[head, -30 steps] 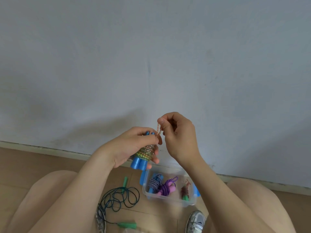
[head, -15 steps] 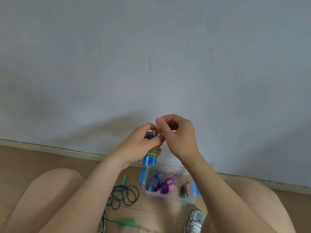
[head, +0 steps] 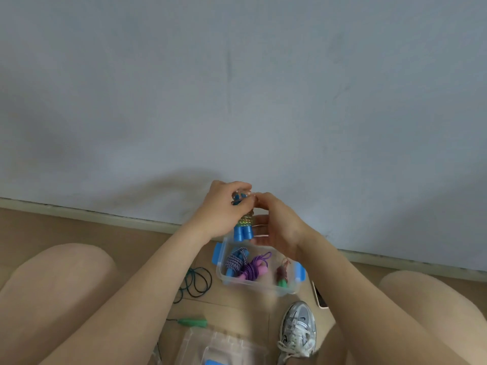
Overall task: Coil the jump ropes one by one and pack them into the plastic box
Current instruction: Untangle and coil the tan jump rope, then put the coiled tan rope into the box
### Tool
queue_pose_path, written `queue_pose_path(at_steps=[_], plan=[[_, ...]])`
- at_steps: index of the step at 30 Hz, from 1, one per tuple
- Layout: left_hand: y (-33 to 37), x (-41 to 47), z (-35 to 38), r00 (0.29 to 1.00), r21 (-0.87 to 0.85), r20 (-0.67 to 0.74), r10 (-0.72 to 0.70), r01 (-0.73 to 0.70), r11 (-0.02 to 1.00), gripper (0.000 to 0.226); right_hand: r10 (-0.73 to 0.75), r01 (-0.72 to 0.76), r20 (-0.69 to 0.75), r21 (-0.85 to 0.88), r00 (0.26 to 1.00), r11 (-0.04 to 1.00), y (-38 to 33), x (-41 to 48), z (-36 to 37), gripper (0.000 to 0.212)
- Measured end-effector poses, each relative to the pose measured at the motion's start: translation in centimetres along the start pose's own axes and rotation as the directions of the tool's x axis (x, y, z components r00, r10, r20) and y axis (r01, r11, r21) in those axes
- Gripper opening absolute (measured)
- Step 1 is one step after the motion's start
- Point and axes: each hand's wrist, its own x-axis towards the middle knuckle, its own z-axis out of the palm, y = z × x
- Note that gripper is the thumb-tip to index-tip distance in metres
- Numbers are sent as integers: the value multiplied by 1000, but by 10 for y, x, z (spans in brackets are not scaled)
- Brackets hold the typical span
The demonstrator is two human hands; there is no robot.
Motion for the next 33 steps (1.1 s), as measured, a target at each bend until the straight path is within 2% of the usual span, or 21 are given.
queue_pose_path(at_steps=[2, 6, 8, 9, 12, 15, 18, 21, 23, 25, 26, 29, 31, 33], plan=[[-2, 2, 6, 993, 73, 117, -4, -5, 997, 56, 21, -21, 2, -45, 1000, 999, 7, 9, -10, 39], [-17, 11, 19, 974, 224, 225, -36, -16, 974, 104, 34, -28, 47, -137, 998, 990, 22, 32, -30, 46], [-27, 16, 20, 961, 269, 263, -84, 11, 963, 117, 24, -23, -1, -194, 1000, 981, 31, 45, -37, 46], [-33, 19, 20, 955, 315, 277, -101, 9, 949, 117, 3, -21, -71, -248, 997, 969, 39, 53, -40, 44], [-49, 25, 22, 941, 541, 317, -117, -78, 837, 94, -94, -58, -298, -464, 950, 884, 81, 83, -54, 47], [-63, 30, 28, 899, 612, 409, -154, -145, 778, 65, -78, -199, -389, -622, 918, 758, 130, 100, -68, 48], [-73, 34, 32, 860, 607, 478, -179, -176, 775, 51, -36, -238, -430, -565, 902, 790, 164, 112, -75, 44], [-84, 38, 28, 860, 614, 468, -205, -149, 775, 44, -12, -271, -492, -500, 870, 823, 180, 122, -75, 46], [-90, 39, 23, 859, 620, 454, -239, -111, 777, 42, 8, -327, -521, -525, 854, 786, 186, 128, -77, 42], [-93, 39, 18, 856, 626, 446, -261, -89, 775, 40, 50, -426, -557, -570, 829, 702, 192, 133, -78, 27], [-96, 38, 16, 854, 630, 442, -274, -78, 773, 40, 48, -456, -570, -601, 820, 657, 194, 135, -75, 28], [-104, 35, 8, 847, 645, 429, -315, -43, 763, 38, -66, -373, -472, -769, 879, 520, 197, 144, -53, 29], [-112, 34, 2, 845, 665, 408, -346, -16, 746, 34, -123, -229, -310, -868, 943, 440, 199, 150, -23, 26], [-121, 31, -3, 843, 693, 385, -377, 6, 720, 31, -109, -54, -107, -913, 988, 404, 206, 155, 12, 24]])
